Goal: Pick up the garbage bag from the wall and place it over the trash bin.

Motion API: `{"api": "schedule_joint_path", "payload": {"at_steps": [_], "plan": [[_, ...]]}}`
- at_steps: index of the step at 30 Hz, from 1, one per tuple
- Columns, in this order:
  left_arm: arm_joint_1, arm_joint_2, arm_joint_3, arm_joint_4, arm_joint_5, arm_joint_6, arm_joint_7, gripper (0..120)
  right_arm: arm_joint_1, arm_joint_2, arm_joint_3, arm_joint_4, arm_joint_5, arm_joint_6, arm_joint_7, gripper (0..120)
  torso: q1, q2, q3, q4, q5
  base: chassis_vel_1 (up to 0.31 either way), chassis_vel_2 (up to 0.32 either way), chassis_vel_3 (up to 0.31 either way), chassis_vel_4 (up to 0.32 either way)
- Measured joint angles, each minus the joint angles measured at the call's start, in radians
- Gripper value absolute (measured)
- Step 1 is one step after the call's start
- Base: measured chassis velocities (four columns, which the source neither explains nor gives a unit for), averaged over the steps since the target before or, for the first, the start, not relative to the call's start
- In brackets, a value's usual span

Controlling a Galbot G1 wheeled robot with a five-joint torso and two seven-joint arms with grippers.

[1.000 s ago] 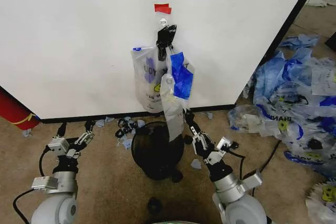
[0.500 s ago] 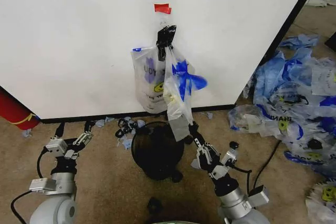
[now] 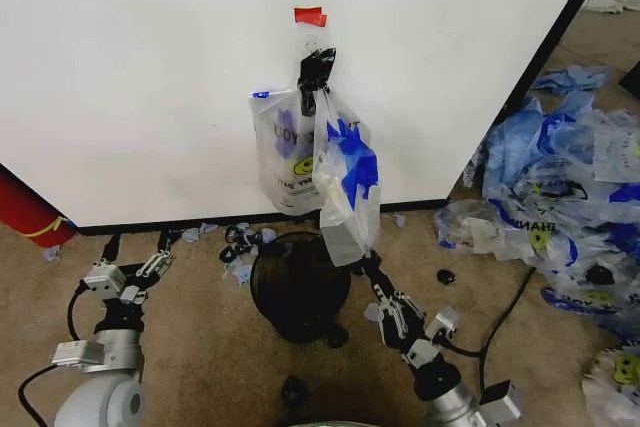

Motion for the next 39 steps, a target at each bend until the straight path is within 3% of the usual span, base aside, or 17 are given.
{"api": "schedule_joint_path", "payload": {"at_steps": [27, 39], "plan": [[-0.006, 0.0, -0.006, 0.011, -0.009, -0.015, -0.004, 97, -0.184, 0.033, 0.029, -0.053, -0.098, 0.112, -0.061, 0, 0.0, 0.0, 0.0, -0.0001, 0.0, 0.0, 0.0, 0.0, 0.0], [-0.008, 0.003, 0.0, 0.015, -0.01, -0.018, -0.004, 97, -0.183, 0.047, 0.03, -0.067, -0.106, 0.124, -0.062, 0, 0.0, 0.0, 0.0, -0.0001, 0.0, 0.0, 0.0, 0.0, 0.0]]}}
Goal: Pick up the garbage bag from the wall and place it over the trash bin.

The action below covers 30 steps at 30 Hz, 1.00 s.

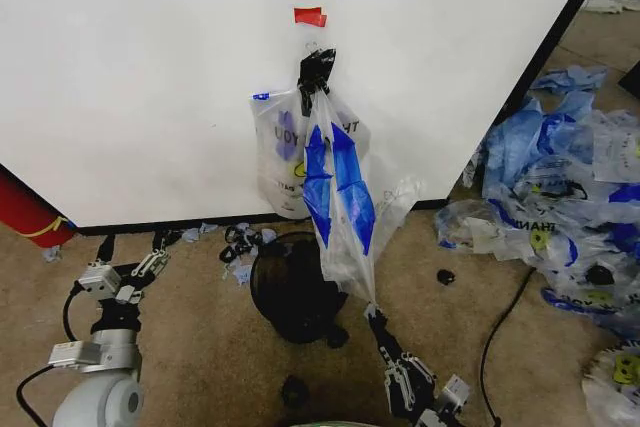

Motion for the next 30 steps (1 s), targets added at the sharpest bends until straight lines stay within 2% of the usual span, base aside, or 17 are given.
{"api": "schedule_joint_path", "payload": {"at_steps": [5, 11, 12, 18, 24, 26, 30], "plan": [[0.005, 0.0, 0.008, -0.019, 0.002, -0.001, -0.001, 97, 0.08, -0.003, -0.031, 0.004, 0.002, -0.038, 0.041, 0, 0.0, 0.0, 0.0, -0.0001, 0.0, 0.0, 0.0, 0.0, 0.0], [0.022, 0.005, 0.019, -0.088, -0.005, 0.02, -0.003, 97, 0.273, -0.032, -0.101, 0.02, 0.036, -0.107, 0.121, 0, 0.0, 0.0, 0.0, 0.0003, 0.0001, 0.0, 0.0, 0.0, 0.0], [0.022, 0.005, 0.019, -0.088, -0.005, 0.02, -0.003, 97, 0.273, -0.032, -0.101, 0.02, 0.036, -0.107, 0.121, 0, 0.0, 0.0, 0.0, 0.0003, 0.0001, 0.0, 0.0, 0.0, 0.0], [0.036, 0.033, 0.059, -0.191, -0.07, 0.09, -0.017, 97, 0.384, -0.052, -0.166, 0.019, 0.063, -0.142, 0.167, 0, 0.0, 0.0, 0.0, 0.0002, 0.0003, 0.0, 0.0, 0.0, 0.0], [0.022, 0.112, 0.177, -0.317, -0.199, 0.206, -0.058, 96, 0.433, -0.063, -0.192, 0.018, 0.09, -0.169, 0.179, 0, 0.0, 0.0, 0.0, 0.0, 0.0, 0.0, 0.0, 0.0, 0.0], [0.017, 0.126, 0.199, -0.33, -0.217, 0.221, -0.065, 96, 0.436, -0.064, -0.194, 0.016, 0.092, -0.17, 0.179, 0, 0.0, 0.0, 0.0, 0.0, 0.0001, 0.0, 0.0, 0.0, 0.0], [-0.008, 0.195, 0.295, -0.372, -0.321, 0.288, -0.087, 96, 0.439, -0.066, -0.2, 0.014, 0.098, -0.177, 0.179, 0, 0.0, 0.0, 0.0, -0.0002, 0.0002, 0.0, 0.0, 0.0, 0.0]]}}
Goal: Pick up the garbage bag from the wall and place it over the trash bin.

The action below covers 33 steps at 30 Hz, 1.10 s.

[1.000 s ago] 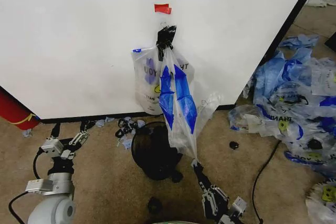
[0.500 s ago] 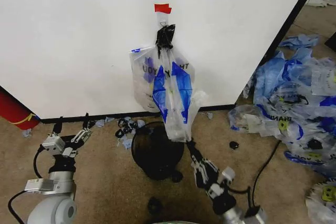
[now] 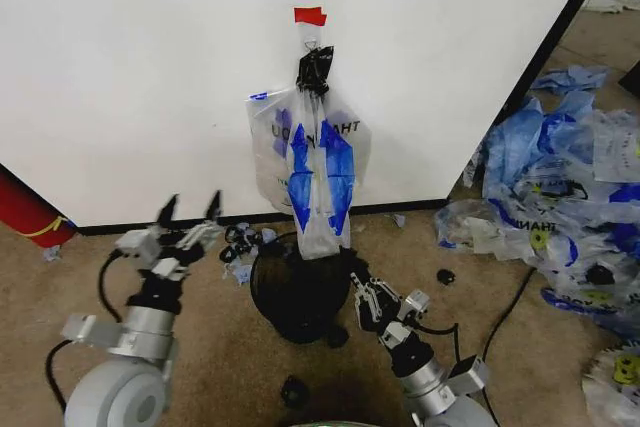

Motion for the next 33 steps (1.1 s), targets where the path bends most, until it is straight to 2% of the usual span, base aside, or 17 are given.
{"api": "schedule_joint_path", "payload": {"at_steps": [3, 4, 11, 16, 26, 33], "plan": [[-0.024, 0.062, 0.039, -0.007, -0.058, 0.03, -0.005, 96, 0.0, -0.001, -0.003, 0.0, 0.001, -0.005, 0.0, 0, 0.0, 0.0, 0.0, 0.0002, -0.0001, 0.0, 0.0, 0.0, 0.0], [-0.024, 0.062, 0.039, -0.007, -0.058, 0.03, -0.005, 96, 0.0, -0.001, -0.003, 0.0, 0.001, -0.005, 0.0, 0, 0.0, 0.0, 0.0, 0.0002, -0.0001, 0.0, 0.0, 0.0, 0.0], [-0.098, 0.184, 0.088, -0.003, -0.158, 0.042, -0.006, 96, 0.001, 0.006, -0.014, -0.003, 0.002, -0.015, 0.003, 0, 0.0, 0.0, 0.0, 0.0004, -0.0003, 0.0, 0.0, 0.0, 0.0], [-0.191, 0.23, 0.135, 0.033, -0.231, 0.042, -0.006, 96, 0.007, 0.015, -0.031, -0.008, 0.014, -0.026, 0.004, 0, 0.0, 0.0, 0.0, 0.0004, -0.0002, 0.0, 0.0, 0.0, 0.0], [-0.385, 0.276, 0.286, 0.18, -0.269, 0.031, -0.022, 96, -0.005, 0.016, -0.018, -0.014, 0.015, -0.029, 0.009, 0, 0.0, 0.0, 0.0, 0.0003, -0.0003, 0.0, 0.0, 0.0, 0.0], [-0.467, 0.282, 0.345, 0.235, -0.273, 0.02, -0.025, 96, -0.022, 0.013, 0.006, -0.008, 0.015, -0.027, 0.01, 0, 0.0, 0.0, 0.0, 0.0002, -0.0002, 0.0, 0.0, 0.0, 0.0]]}}
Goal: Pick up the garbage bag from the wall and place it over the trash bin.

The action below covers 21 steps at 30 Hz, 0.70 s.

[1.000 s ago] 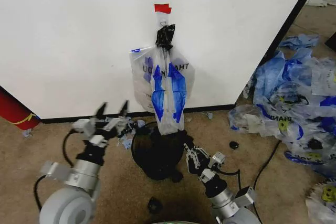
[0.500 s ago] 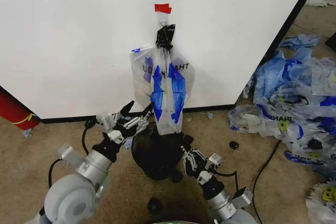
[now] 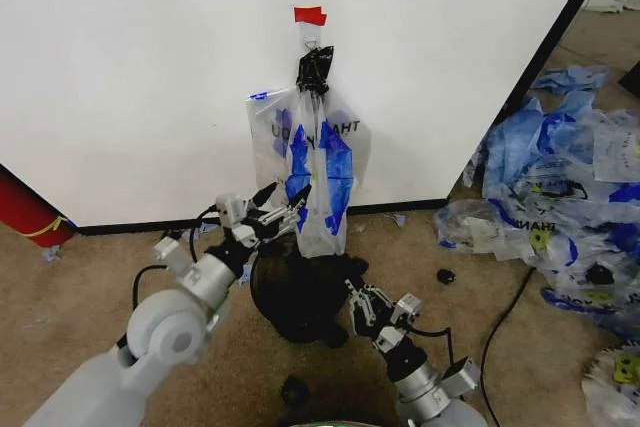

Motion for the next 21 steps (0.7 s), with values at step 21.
{"api": "schedule_joint_path", "payload": {"at_steps": [21], "plan": [[-0.107, -0.01, 0.105, 0.043, -0.003, -0.005, -0.023, 87, -0.001, 0.016, 0.011, -0.017, -0.008, 0.008, 0.001, 0, 0.0, 0.0, 0.0, 0.0001, 0.0, 0.0, 0.0, 0.0, 0.0]]}}
